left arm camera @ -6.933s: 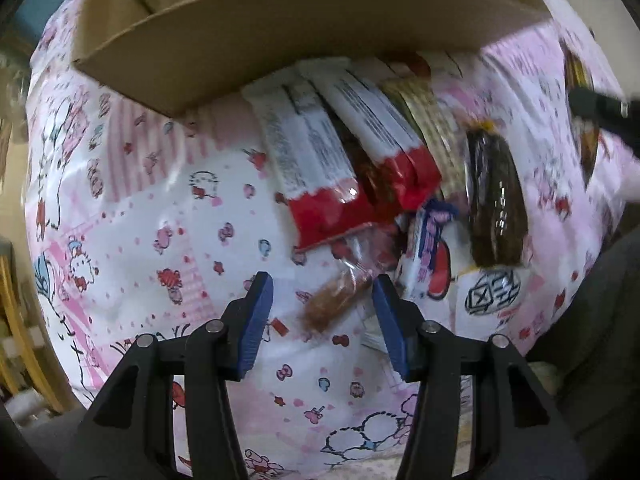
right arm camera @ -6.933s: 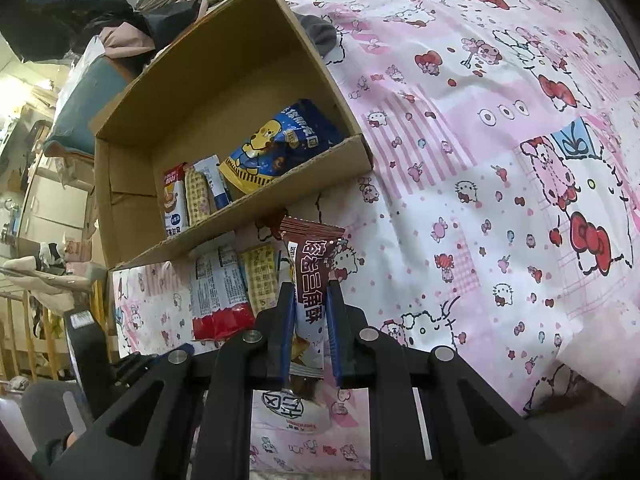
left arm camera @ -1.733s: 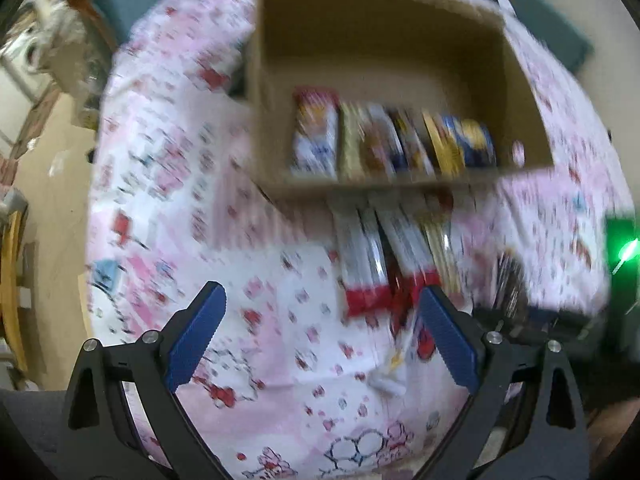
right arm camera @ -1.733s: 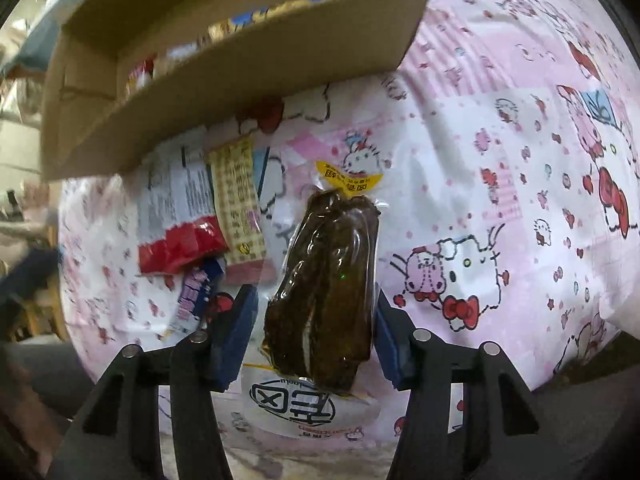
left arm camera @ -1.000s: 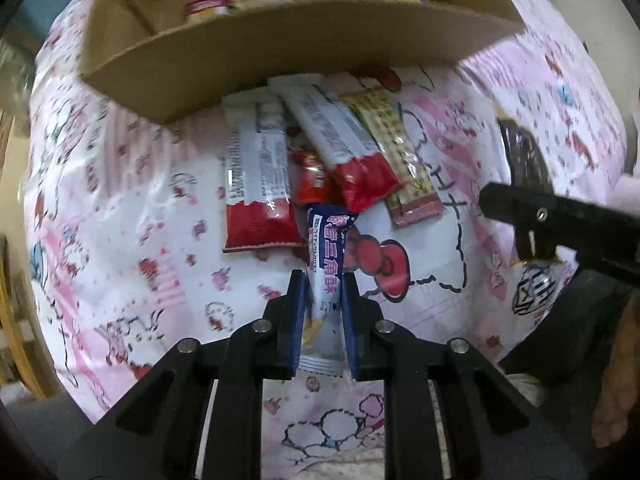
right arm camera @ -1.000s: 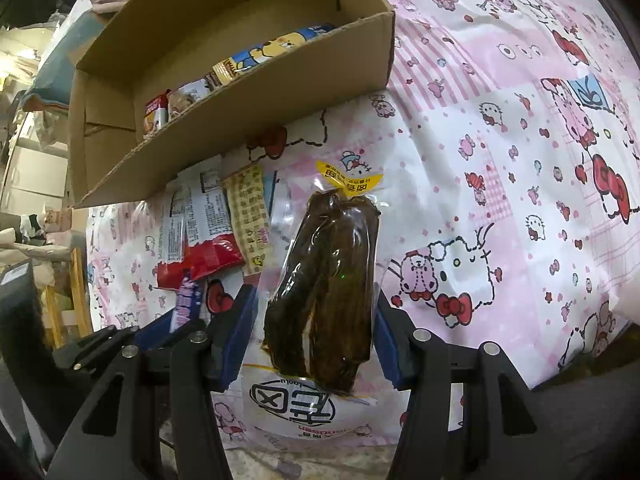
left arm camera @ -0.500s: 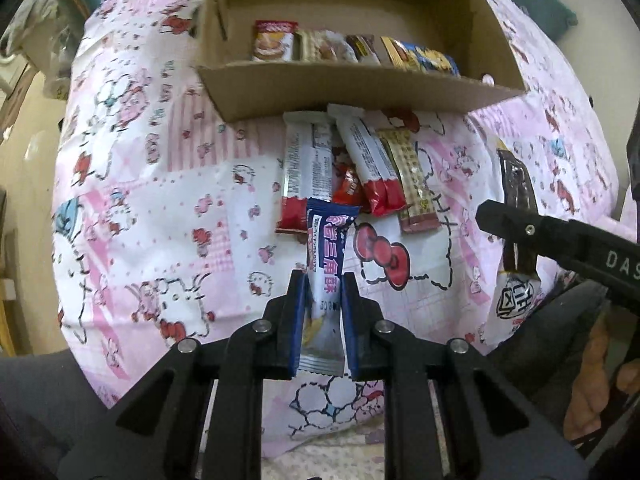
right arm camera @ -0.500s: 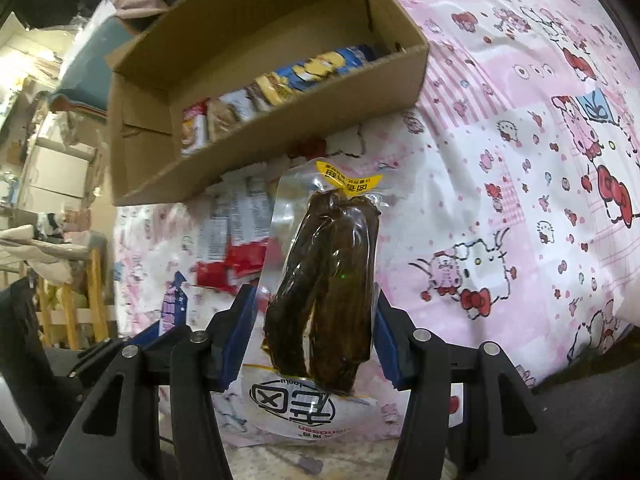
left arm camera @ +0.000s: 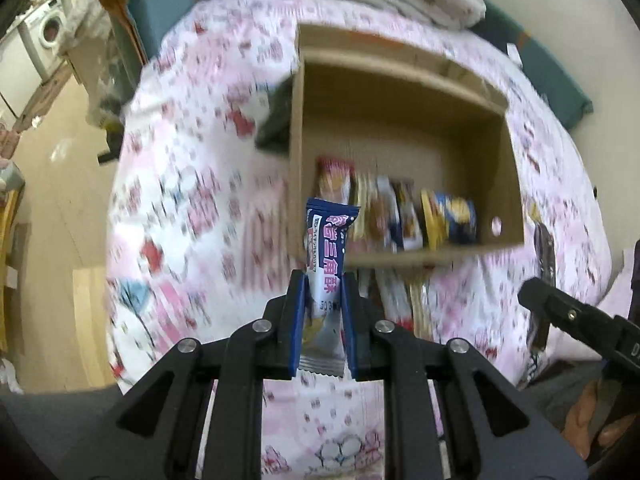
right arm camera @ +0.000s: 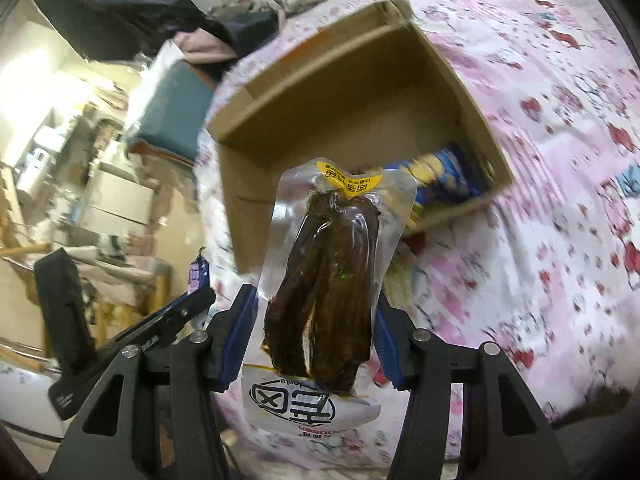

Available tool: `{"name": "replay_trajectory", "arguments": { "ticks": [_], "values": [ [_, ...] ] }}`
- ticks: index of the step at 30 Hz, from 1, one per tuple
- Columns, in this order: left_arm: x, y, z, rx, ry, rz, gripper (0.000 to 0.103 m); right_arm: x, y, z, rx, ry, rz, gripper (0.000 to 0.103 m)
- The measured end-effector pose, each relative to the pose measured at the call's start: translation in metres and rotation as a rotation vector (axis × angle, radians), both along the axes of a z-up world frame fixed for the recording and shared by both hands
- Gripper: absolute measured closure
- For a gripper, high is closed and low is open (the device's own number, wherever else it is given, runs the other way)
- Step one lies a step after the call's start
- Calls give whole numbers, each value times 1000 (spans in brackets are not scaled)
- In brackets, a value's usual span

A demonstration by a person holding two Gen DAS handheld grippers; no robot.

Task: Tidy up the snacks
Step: 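Lower the blue bar into the box with the left tool while the right tool drops the meat packet in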

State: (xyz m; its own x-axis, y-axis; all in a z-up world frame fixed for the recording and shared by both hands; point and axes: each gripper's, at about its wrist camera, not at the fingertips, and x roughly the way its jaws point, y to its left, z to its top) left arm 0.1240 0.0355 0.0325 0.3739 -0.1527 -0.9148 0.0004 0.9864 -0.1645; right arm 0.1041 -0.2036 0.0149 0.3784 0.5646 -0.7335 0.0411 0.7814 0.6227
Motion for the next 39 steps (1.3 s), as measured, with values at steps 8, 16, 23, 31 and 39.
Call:
{"name": "replay_trajectory", "arguments": {
  "ticks": [8, 16, 23, 31, 39],
  "values": [
    [51, 0, 15, 21, -68, -2, 89, 49, -1, 23, -20, -89, 12, 46],
    [87, -17, 6, 40, -102, -22, 89, 94, -10, 8, -33, -111, -5, 46],
    [97, -39, -29, 48, -102, -90, 89, 105, -20, -28, 65, -70, -17, 45],
    [99, -53, -54, 94, -96, -129, 88, 113, -12, -53, 37, -11, -12, 42],
    [96, -61, -61, 111, -89, -150, 87, 119, -8, -65, 22, 14, -16, 39]
  ]
}}
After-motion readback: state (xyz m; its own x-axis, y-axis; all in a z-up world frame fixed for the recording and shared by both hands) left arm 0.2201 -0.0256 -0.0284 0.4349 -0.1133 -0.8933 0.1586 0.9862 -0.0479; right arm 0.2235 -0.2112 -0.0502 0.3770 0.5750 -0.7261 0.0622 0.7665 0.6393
